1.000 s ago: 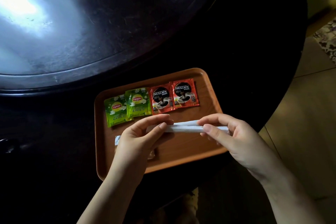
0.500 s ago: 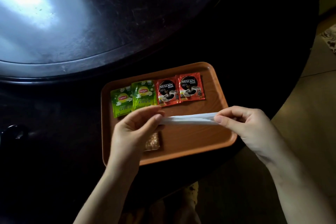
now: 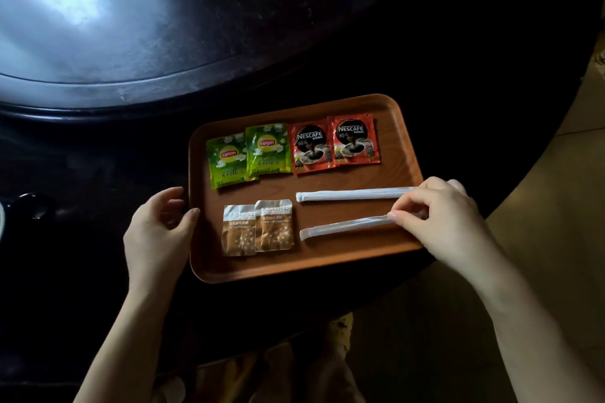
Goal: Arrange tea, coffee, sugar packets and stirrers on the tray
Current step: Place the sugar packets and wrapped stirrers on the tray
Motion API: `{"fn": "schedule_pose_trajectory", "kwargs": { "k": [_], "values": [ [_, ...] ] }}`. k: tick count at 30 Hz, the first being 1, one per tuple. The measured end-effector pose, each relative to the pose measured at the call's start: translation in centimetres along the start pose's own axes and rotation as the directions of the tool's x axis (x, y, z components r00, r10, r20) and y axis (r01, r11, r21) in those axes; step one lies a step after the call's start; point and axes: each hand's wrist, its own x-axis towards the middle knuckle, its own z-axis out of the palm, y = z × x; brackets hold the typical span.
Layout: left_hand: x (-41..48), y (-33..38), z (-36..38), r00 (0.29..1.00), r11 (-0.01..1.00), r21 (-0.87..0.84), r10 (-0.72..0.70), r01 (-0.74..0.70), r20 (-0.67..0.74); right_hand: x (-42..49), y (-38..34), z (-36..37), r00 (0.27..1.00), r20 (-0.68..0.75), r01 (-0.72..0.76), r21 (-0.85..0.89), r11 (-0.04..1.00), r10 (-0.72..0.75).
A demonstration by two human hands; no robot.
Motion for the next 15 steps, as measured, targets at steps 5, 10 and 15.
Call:
{"fn": "schedule_pose_trajectory", "kwargs": {
  "k": [5, 10, 15],
  "values": [
    [0.05, 0.51, 0.37, 1.0, 1.0, -0.01, -0.005, 0.005, 0.0, 0.11, 0.18, 0.06, 0.999, -0.009, 0.043, -0.041, 0.998, -0.043],
    [0.01, 0.29, 0.44, 1.0, 1.0, -0.017, -0.017, 0.017, -0.001, 0.08, 0.39, 0.44, 0.997, -0.026, 0.073, -0.093, 0.993, -0.075],
    [0.05, 0.18, 0.54, 1.0, 0.999, -0.033, -0.03, 0.03, 0.007, -0.15, 0.89, 0.72, 0.981, -0.073, 0.175, -0.054, 0.983, -0.179]
  ]
}}
